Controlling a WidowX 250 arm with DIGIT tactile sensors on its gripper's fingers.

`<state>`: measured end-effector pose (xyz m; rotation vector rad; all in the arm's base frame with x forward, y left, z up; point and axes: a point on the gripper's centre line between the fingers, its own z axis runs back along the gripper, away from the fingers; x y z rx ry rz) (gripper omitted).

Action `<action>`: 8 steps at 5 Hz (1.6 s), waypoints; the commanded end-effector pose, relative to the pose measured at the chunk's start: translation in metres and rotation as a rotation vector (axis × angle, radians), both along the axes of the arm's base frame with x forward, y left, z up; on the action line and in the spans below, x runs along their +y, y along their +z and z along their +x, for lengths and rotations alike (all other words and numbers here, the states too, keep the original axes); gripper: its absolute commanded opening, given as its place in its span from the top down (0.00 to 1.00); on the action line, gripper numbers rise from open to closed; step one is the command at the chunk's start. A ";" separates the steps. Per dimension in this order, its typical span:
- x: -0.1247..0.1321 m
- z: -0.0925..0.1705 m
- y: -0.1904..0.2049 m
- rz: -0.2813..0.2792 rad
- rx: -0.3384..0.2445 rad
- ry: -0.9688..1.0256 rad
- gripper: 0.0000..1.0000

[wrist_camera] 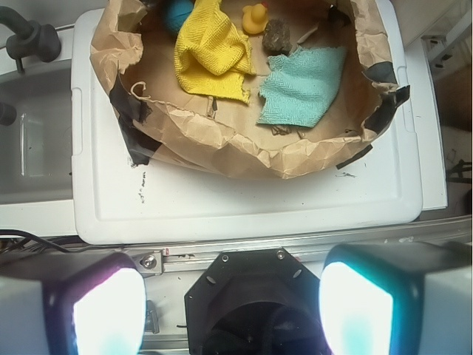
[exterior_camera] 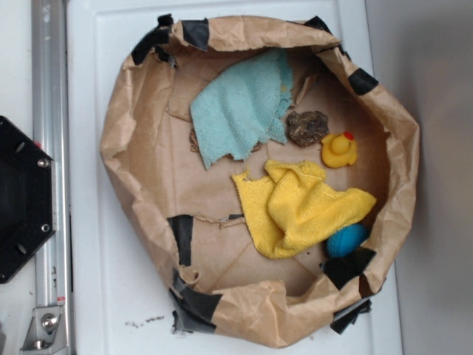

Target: Grab the blue cloth.

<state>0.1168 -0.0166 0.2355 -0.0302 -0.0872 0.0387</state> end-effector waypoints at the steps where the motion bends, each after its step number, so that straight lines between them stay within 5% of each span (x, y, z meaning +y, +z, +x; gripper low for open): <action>1: 0.000 0.000 0.000 0.000 0.000 0.000 0.00; 2: 0.015 0.049 -0.028 0.054 -0.040 -0.016 0.00; 3: 0.022 0.098 -0.054 0.014 -0.100 -0.118 0.00; 4: 0.016 0.132 -0.094 0.057 -0.085 -0.250 0.00; 6: 0.028 0.132 -0.165 0.200 0.096 -0.583 0.00; 8: 0.081 0.127 -0.196 0.227 0.218 -0.595 0.00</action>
